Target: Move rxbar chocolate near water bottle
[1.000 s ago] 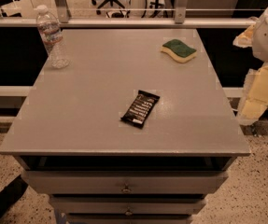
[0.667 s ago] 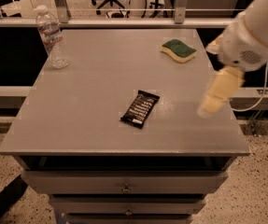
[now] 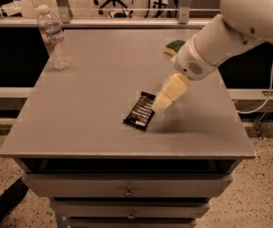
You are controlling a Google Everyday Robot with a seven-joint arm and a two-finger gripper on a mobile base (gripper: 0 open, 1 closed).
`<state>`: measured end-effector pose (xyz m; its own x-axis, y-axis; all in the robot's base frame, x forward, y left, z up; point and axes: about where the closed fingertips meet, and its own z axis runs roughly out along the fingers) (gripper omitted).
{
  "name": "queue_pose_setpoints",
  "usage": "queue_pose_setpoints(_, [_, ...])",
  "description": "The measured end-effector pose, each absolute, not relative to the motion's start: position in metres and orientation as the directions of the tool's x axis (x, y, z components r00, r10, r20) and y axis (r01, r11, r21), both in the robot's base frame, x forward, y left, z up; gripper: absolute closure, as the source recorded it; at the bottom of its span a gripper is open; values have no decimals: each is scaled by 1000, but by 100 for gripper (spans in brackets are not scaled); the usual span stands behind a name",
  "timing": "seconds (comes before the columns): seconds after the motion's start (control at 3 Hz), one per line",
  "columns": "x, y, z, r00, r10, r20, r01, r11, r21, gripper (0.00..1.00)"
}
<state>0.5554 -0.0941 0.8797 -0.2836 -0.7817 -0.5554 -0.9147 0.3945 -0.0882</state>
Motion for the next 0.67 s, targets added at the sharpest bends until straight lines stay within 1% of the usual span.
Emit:
queue_pose_setpoints(0.33, [568,-72,856,-329,-727,-603,-900,434,-31,0])
queue_pose_setpoints(0.67, [569,-54,838,-362,-689,-627,-891,453,17,0])
